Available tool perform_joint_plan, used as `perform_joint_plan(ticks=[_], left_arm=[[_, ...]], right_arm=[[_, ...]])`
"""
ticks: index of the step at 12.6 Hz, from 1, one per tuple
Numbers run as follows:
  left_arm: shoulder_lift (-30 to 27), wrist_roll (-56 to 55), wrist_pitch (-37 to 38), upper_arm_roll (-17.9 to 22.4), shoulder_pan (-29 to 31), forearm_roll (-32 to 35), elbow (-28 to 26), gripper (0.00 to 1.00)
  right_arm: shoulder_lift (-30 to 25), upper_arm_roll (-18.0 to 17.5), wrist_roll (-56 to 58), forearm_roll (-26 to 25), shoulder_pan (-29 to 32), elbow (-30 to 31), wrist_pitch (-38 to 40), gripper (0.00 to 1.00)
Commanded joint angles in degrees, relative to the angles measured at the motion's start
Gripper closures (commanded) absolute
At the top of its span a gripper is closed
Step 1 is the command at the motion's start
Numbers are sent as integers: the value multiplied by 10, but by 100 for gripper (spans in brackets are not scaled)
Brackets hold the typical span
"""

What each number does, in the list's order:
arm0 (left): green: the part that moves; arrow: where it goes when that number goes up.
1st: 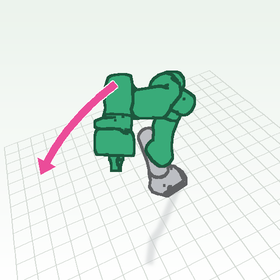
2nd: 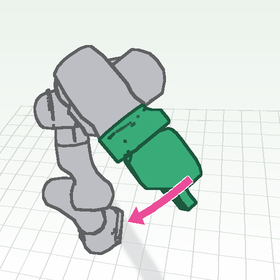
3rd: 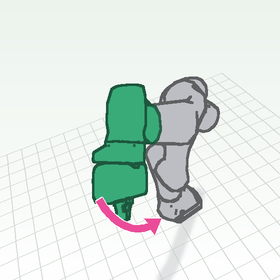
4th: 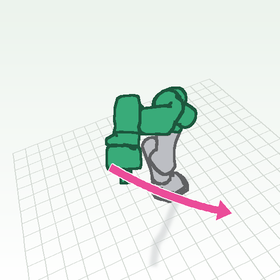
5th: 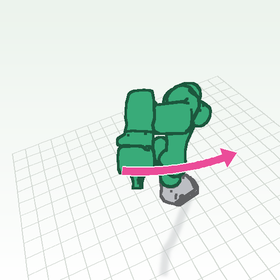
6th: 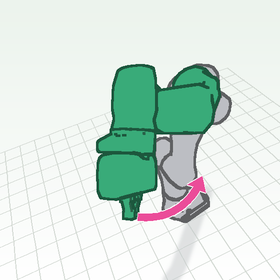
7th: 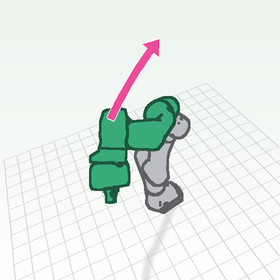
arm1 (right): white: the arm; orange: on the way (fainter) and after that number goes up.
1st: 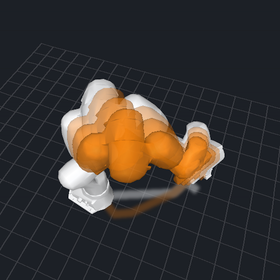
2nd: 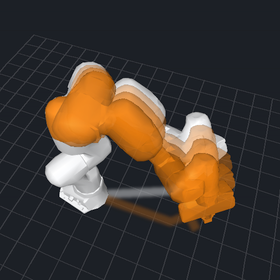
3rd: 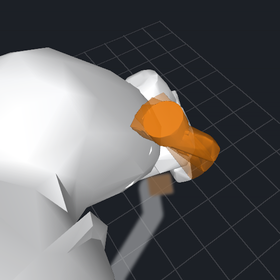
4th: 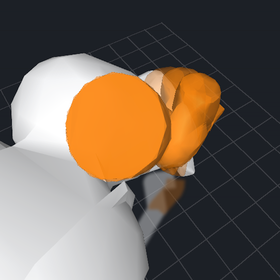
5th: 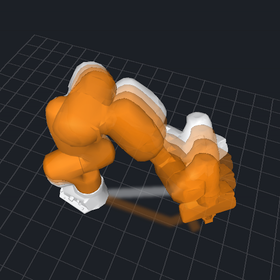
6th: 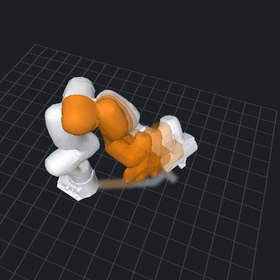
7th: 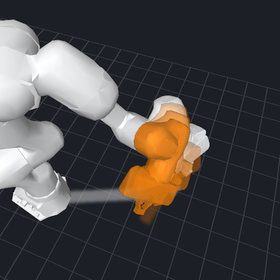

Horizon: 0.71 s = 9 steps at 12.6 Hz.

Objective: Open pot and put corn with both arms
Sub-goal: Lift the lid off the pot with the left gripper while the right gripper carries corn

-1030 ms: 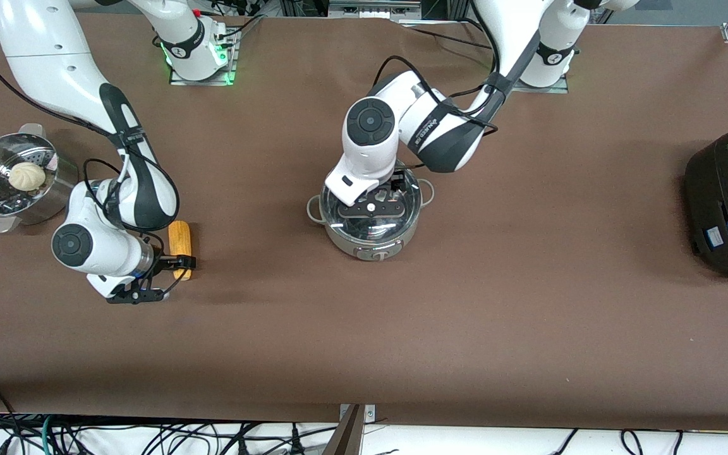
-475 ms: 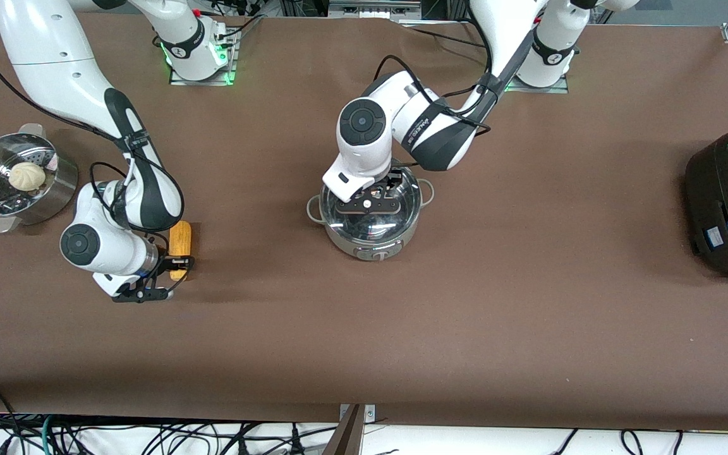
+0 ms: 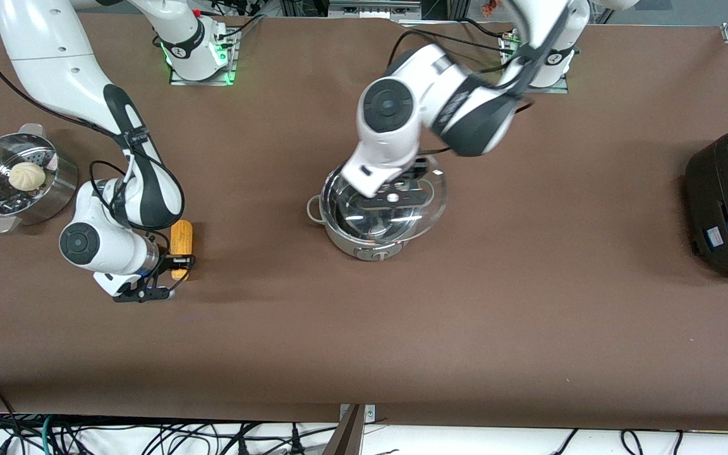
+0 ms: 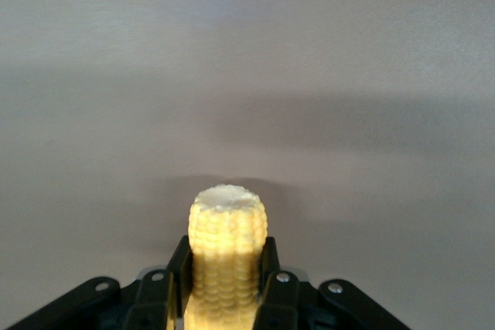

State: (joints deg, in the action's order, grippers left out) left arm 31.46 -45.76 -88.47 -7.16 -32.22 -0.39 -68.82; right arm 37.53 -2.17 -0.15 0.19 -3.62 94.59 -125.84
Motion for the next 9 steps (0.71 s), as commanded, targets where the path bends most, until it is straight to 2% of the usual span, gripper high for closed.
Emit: perform_joint_plan(ticks=[1,3,5,6,9], left_arm=[[-76,65,124,-4,100,-1,-20,98],[-81,192,175,-2,174,10,-47,98],[-90,273,135,-7,252,28,-105,98],[-88,323,85,-7,282,28,-141,98],[-81,364,-170,-6,312,42,-315,95]], right_arm=[[-100,-34,-1,13,3,9,99,100],[-141,-81,-67,42,3,-14,158,100],[-144,-163,-206,47,-1,-51,177,100],[-137,-192,-278,38,-17,-69,175,100],[-91,-195,-423,3,-124,-120,136,100]])
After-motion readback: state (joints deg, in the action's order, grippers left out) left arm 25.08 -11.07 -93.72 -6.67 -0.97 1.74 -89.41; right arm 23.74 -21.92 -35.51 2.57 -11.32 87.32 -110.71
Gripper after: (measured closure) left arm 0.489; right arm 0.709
